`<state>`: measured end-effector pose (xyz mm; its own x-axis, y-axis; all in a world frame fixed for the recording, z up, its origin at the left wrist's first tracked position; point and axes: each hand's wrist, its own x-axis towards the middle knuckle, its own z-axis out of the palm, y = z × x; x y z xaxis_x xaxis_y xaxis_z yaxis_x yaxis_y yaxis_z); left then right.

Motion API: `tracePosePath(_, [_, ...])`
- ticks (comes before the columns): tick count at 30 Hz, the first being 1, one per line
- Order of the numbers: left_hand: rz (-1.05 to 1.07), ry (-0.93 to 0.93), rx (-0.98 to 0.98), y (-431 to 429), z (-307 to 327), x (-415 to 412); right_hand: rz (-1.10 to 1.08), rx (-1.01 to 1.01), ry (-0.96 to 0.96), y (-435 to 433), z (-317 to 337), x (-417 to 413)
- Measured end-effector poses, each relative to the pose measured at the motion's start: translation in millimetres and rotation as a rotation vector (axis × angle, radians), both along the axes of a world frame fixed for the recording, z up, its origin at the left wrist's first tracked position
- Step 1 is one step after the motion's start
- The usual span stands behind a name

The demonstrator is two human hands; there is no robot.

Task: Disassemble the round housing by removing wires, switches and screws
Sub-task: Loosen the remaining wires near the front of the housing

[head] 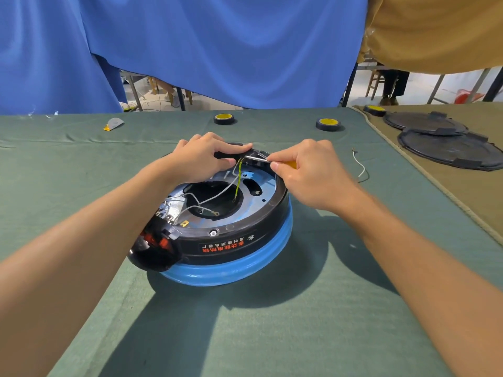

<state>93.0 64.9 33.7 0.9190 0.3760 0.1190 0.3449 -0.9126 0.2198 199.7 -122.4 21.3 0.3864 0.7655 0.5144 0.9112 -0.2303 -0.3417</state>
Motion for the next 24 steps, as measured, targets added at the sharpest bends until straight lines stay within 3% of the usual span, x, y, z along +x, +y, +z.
tracePosePath(9, [0.006,-0.011,0.006,1,-1,1,0.017,-0.1,-0.181,-4,6,-13])
tracePosePath(24, [0.008,0.007,0.025,0,0,1,0.104,-0.04,-0.125,-4,5,6])
